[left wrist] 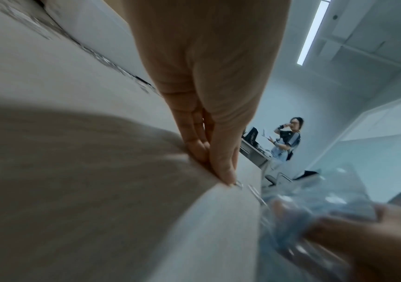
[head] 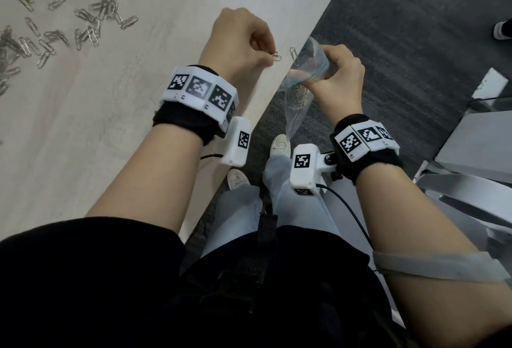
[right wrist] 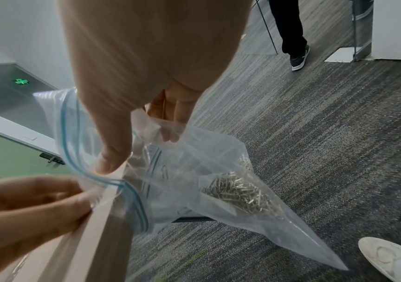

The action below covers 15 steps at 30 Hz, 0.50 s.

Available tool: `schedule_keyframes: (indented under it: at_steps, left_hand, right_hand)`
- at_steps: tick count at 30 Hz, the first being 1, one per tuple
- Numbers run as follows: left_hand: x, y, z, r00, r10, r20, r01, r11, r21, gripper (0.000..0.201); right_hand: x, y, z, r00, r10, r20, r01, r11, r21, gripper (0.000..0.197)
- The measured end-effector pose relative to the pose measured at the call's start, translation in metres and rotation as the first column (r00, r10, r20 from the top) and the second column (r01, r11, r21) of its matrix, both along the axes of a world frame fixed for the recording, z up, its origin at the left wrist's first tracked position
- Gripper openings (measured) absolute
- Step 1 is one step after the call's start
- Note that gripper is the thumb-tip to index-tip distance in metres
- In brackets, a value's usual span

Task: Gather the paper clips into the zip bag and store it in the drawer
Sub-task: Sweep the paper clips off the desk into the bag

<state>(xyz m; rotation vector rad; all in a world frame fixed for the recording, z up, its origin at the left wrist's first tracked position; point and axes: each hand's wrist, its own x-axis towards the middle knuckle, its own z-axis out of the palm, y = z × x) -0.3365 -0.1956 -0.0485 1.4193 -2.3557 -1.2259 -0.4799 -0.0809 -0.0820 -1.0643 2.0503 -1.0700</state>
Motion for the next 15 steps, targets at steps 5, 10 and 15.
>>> schedule_keyframes:
  at_steps: [5,10,15]
  left_hand:
    - [-0.031,0.013,-0.003,0.993,-0.117,-0.007,0.117,0.992,-0.043,0.017]
    - [-0.034,0.015,0.002,0.985,-0.09,-0.149,0.103,0.991,0.085,0.022]
    - [-0.025,0.006,-0.004,0.996,-0.075,-0.053,0.067,0.989,-0.133,0.021]
  right_hand:
    - [0.0,-0.001,-0.002,1.0,0.01,0.002,-0.01,1.0,0.008,0.054]
    - [-0.002,0.0,-0.001,1.0,0.003,0.009,-0.003,1.0,0.031,0.044]
    - [-0.001,0.0,0.0,1.0,-0.004,0.015,0.003,1.0,0.007,0.054]
